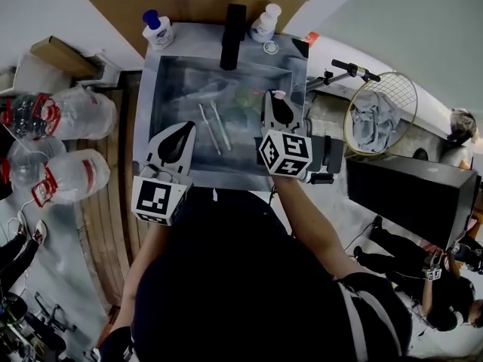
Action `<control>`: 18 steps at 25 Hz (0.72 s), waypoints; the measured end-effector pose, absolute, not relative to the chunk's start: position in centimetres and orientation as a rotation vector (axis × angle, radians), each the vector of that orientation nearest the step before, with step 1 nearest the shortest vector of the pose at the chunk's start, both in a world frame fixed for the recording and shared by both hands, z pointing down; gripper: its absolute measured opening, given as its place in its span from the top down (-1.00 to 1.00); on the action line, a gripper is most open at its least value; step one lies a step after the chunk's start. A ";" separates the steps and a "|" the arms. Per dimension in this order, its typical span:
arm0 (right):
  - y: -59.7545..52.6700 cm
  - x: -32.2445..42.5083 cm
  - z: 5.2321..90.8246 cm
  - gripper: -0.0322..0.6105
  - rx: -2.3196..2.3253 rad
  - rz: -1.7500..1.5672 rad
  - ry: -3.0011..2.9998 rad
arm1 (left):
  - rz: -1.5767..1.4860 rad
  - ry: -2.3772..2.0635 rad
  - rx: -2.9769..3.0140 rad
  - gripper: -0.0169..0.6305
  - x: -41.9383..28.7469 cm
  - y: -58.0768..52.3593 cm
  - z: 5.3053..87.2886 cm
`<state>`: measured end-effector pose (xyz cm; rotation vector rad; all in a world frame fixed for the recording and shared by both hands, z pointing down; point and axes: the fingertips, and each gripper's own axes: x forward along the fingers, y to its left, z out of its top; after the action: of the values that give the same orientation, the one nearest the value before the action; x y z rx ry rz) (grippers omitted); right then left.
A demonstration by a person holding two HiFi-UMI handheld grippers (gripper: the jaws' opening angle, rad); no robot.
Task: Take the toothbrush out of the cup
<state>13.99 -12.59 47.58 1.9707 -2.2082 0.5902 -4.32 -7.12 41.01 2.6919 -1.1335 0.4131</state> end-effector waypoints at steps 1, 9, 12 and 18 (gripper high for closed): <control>-11.8 13.7 46.9 0.74 1.943 0.558 -2.228 | 0.409 -1.128 2.696 0.89 -4.2 -7.0 40.9; -5.2 13.3 47.7 0.74 1.740 0.547 -2.181 | 0.391 -1.075 2.731 0.89 -2.6 -5.4 40.6; -3.3 13.1 50.2 0.75 1.628 0.656 -2.123 | 0.389 -1.070 2.735 0.89 -2.4 -4.9 40.4; -2.0 10.8 55.5 0.75 1.377 0.935 -2.020 | 0.390 -1.088 2.720 0.89 -2.9 -4.2 40.6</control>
<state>10.83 -1.98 55.54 1.3770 -2.0203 0.9349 -2.91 -4.18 40.57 2.7205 -1.0876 0.3901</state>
